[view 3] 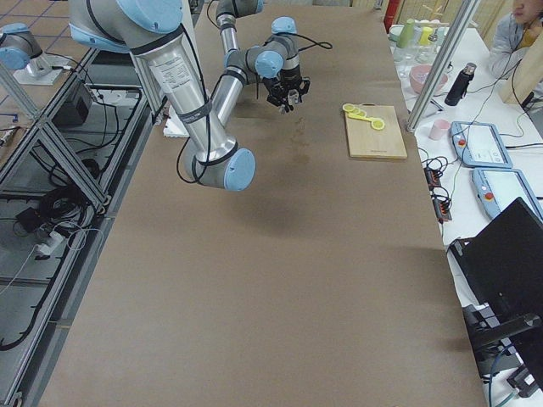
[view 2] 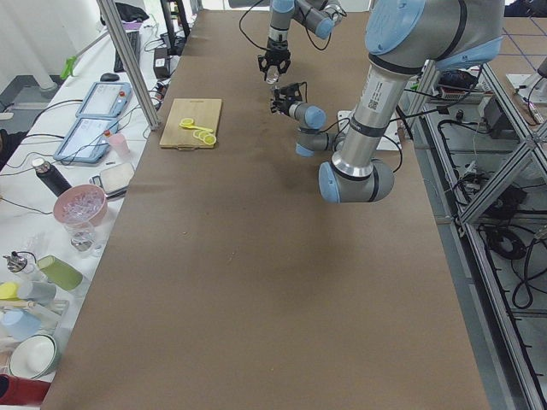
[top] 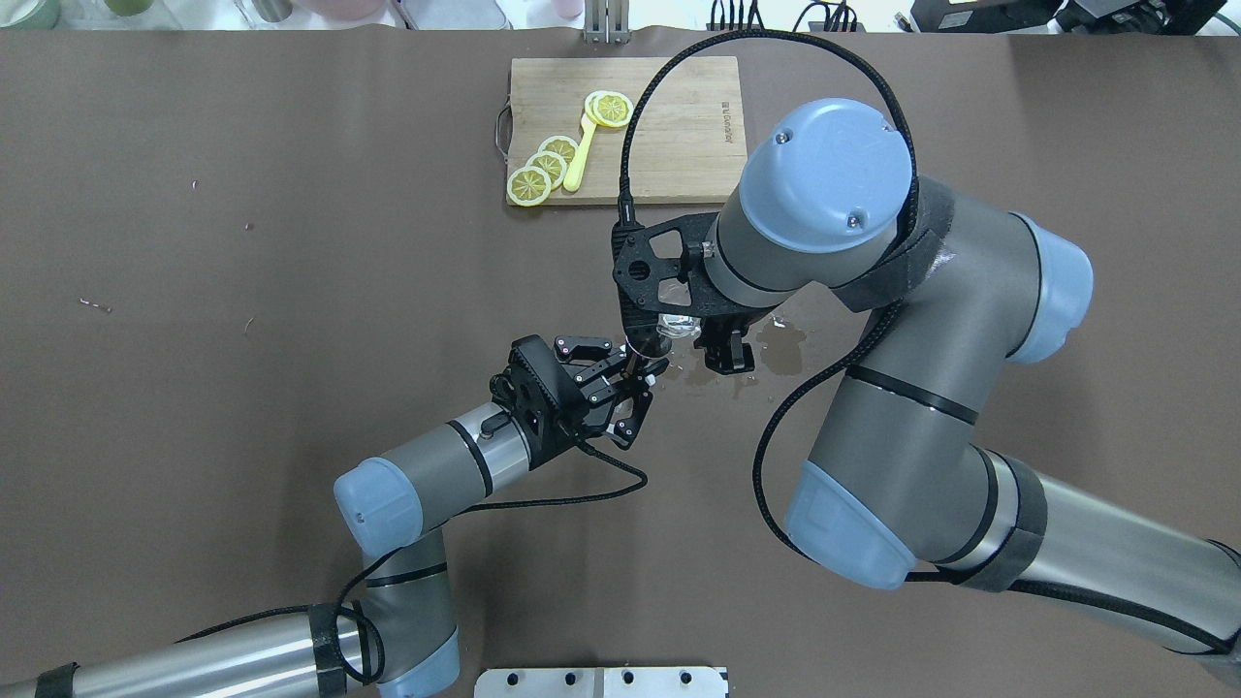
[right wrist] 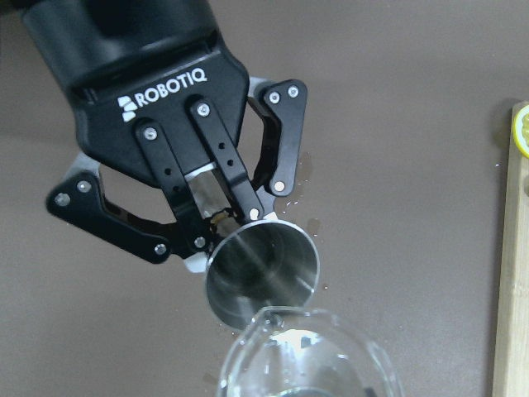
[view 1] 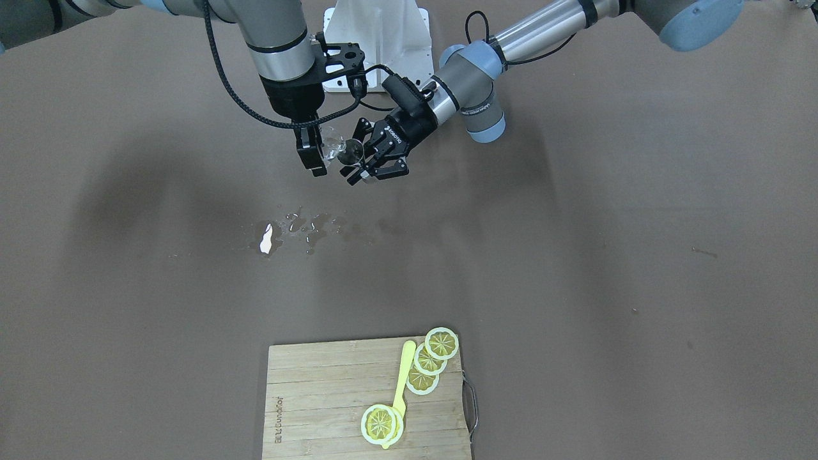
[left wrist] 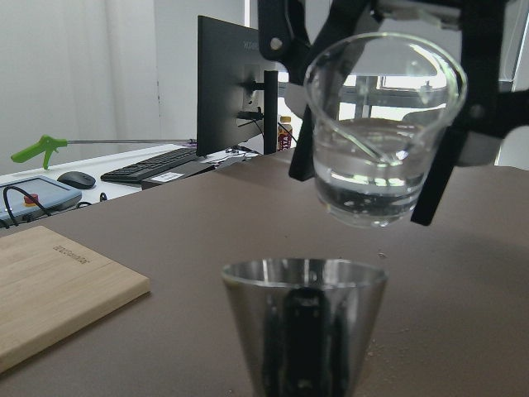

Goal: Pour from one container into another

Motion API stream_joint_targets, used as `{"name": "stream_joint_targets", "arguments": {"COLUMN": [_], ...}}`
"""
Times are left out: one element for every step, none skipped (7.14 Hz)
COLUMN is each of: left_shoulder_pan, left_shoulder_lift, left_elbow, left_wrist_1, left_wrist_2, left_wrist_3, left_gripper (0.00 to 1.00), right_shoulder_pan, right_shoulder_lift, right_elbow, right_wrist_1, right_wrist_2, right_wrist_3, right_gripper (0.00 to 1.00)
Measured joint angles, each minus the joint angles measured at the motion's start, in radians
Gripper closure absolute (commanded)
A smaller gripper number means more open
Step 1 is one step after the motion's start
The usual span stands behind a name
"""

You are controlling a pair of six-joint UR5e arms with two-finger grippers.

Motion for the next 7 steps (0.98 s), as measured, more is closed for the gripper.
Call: {"name": "stream_joint_targets", "arguments": {"left_shoulder_pan": [0.000, 0.000, 0.000, 0.000, 0.000, 0.000, 0.000], "left_shoulder_lift": [0.000, 0.000, 0.000, 0.000, 0.000, 0.000, 0.000], "left_elbow": [0.000, 0.000, 0.000, 0.000, 0.000, 0.000, 0.000], "left_wrist_1": [0.000, 0.000, 0.000, 0.000, 0.000, 0.000, 0.000], "left_wrist_2": [0.000, 0.000, 0.001, 0.002, 0.002, 0.002, 0.003], "left_wrist_3": [0.000, 0.000, 0.000, 0.001, 0.001, 0.001, 0.003], "left_gripper": [1.00, 1.00, 1.00, 1.00, 1.00, 1.00, 1.00], "right_shoulder_pan": [0.000, -0.001, -0.001, -0.001, -0.001, -0.002, -0.003], "right_shoulder_lift": [0.003, 0.006, 0.009, 0.013, 0.019, 0.024, 0.028], "right_elbow": [-0.001, 0.001, 0.002, 0.002, 0.003, 0.003, 0.003], "right_wrist_1": [-0.017, -0.034, -0.047, -0.058, -0.070, -0.082, -0.091], "right_wrist_2": [-0.011, -0.021, -0.030, -0.042, -0.055, -0.066, -0.075], "right_wrist_3": [0.000, 0.000, 0.000, 0.000, -0.003, -0.007, -0.010], "right_gripper": [1.00, 1.00, 1.00, 1.00, 1.00, 1.00, 1.00]}}
